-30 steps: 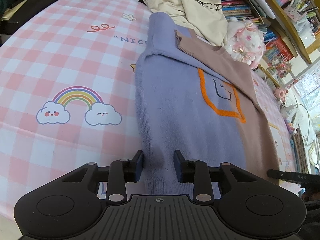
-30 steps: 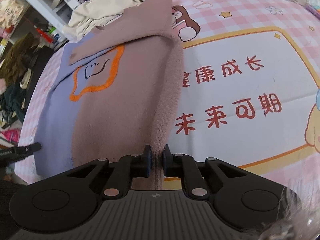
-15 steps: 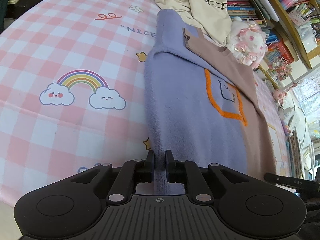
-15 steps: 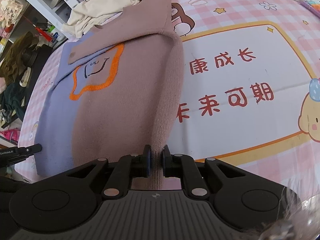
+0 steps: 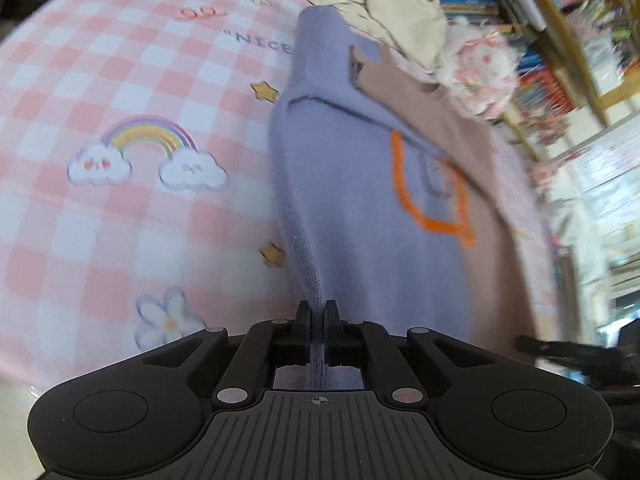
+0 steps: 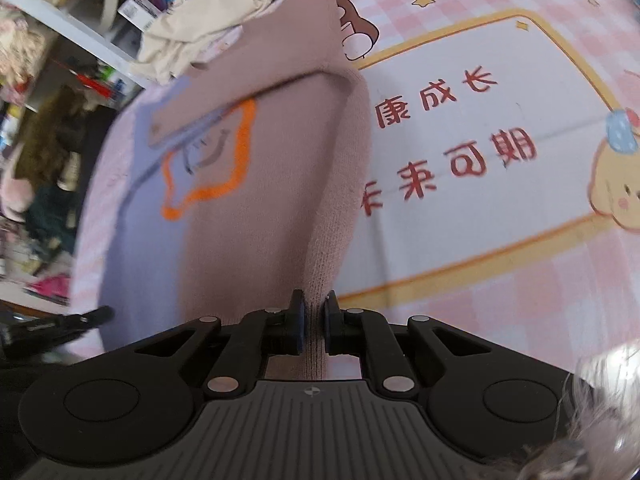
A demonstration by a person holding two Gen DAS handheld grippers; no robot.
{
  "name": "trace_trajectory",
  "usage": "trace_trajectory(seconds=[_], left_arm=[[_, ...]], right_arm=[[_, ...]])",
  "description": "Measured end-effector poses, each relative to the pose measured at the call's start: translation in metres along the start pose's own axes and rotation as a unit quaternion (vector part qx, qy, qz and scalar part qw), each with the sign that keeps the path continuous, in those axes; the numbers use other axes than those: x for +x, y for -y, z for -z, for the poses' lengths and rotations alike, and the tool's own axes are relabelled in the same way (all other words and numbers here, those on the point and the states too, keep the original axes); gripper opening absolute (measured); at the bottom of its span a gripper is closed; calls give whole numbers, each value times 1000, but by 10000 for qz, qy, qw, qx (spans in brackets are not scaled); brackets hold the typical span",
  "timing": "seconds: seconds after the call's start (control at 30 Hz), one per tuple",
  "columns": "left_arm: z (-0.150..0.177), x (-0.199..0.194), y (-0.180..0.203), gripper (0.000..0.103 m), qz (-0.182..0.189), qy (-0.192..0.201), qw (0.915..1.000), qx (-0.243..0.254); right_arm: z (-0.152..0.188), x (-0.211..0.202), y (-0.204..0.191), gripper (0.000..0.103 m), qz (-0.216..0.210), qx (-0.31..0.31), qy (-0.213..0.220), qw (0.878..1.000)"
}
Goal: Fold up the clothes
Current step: 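Lift the sweater hem with both grippers toward the collar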
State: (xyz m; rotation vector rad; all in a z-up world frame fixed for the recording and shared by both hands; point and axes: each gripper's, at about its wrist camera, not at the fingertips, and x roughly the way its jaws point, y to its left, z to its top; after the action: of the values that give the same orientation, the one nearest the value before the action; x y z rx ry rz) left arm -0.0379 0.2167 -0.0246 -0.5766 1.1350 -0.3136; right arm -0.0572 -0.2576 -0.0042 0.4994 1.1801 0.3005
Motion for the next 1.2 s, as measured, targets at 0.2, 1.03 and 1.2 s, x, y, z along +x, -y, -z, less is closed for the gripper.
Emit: trace_trajectory(seconds=[0.2, 1.03, 1.2], left_arm=[[3, 1, -3, 4, 381, 0, 9985, -386], [-165, 37, 2, 4, 1549, 1810, 9596, -1497], [-189, 63, 0, 4, 958, 1556, 9748, -1281]], right_arm=[[4, -9, 8, 9, -211, 446, -2, 9988], [-170, 20, 15, 9, -1911, 1796, 2168, 9403], [-195, 57, 16, 9, -1469, 1773, 1909, 9542]])
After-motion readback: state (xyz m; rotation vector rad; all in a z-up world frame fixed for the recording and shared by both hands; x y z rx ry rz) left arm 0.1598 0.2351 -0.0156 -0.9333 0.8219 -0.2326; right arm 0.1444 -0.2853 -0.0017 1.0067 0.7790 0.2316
